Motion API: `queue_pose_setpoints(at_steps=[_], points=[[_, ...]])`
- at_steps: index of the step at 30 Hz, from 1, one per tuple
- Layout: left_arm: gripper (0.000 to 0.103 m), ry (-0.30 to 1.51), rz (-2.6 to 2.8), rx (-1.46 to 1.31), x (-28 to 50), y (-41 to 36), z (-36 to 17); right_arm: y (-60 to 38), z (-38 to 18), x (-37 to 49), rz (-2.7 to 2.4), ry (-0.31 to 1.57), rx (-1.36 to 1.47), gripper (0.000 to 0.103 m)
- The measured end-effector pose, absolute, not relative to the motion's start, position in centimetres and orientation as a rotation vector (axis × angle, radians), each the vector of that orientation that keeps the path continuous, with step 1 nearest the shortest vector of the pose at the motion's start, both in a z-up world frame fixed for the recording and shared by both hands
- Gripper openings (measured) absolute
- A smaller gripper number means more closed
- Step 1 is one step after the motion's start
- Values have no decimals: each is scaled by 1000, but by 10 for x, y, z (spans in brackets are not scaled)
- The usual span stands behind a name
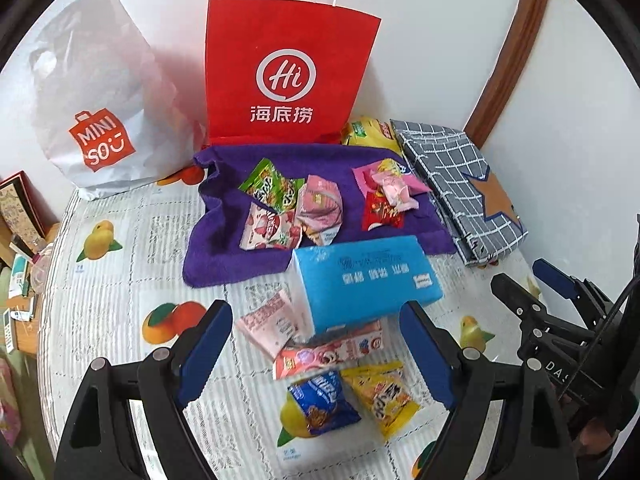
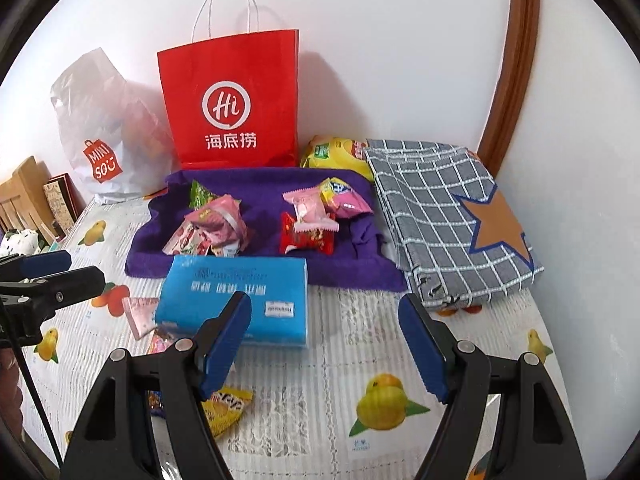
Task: Organize snacks
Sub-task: 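Withdraw both tools from the towel toward the snacks beside the tissue pack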
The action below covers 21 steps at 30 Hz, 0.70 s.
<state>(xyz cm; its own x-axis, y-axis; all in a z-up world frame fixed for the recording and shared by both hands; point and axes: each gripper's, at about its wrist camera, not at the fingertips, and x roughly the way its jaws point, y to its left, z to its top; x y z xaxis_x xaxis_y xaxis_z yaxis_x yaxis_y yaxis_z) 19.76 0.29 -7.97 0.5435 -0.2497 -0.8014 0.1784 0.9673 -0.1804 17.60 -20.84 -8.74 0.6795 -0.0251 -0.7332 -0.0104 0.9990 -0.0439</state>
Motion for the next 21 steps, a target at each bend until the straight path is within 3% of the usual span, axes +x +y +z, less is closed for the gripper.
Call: queue_pose_setpoints(at_steps=[21], points=[[84,1014,-175,-151,175,50,-123,-186,-143,149,101,948,7,69]])
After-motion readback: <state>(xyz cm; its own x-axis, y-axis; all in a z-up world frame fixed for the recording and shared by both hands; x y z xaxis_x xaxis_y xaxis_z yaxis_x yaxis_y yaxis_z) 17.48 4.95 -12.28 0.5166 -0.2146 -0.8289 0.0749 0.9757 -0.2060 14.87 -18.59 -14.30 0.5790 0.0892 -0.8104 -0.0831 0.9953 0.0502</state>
